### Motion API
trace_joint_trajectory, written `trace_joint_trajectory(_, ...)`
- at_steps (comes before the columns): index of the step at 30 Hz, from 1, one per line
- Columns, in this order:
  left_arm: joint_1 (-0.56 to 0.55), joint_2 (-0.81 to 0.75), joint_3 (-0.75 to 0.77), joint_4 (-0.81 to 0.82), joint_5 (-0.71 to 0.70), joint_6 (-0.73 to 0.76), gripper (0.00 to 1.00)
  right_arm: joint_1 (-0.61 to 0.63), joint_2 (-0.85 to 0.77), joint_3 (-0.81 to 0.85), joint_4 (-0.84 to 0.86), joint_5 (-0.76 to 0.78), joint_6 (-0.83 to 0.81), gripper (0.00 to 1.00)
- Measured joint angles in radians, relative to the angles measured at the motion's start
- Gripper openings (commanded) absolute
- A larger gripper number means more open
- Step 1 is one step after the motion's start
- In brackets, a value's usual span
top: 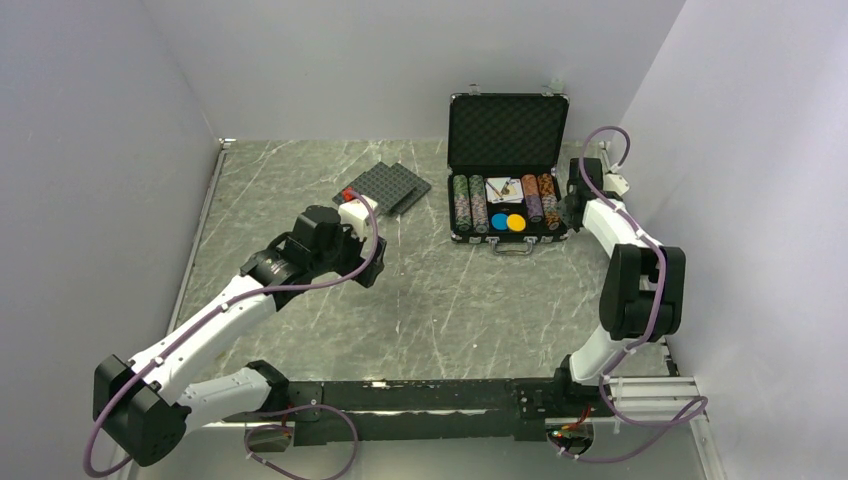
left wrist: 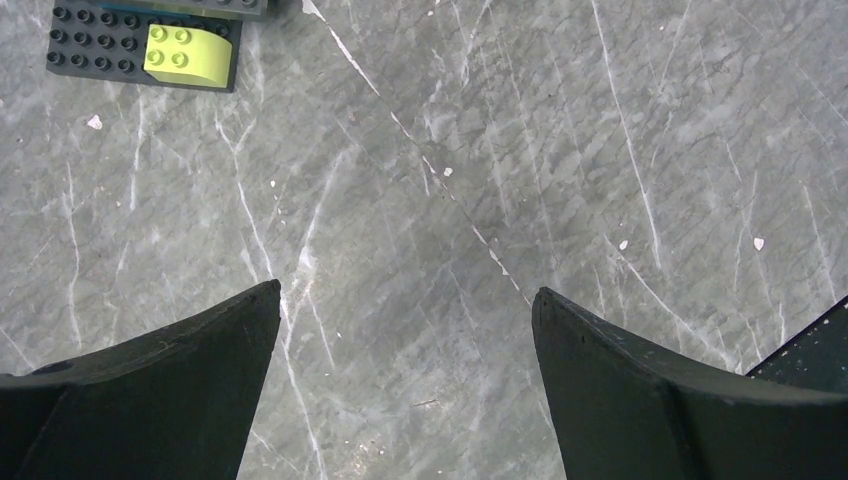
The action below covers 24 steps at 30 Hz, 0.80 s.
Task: Pack up texas hold em set
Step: Place the poker chip in the chip case.
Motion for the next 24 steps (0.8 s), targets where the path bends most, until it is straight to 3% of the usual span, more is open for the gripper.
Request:
trace_joint_trajectory(9,0.0,0.001,0.0,-0.003,0.0,0.0,0.99,0.0,0.045,0.001,0.003,0.001,0.011,0.0)
trace_joint_trajectory(19,0.0,0.01,0.0,-0.01,0.0,0.0,1.0,0.0,0.074,0.002,0.032,-0.035,0.029,0.41)
trace_joint_trajectory(24,0.0,0.01,0.0,-0.01,-0.001,0.0,0.99,0.0,0.067,0.001,0.055,-0.052,0.031,0.48)
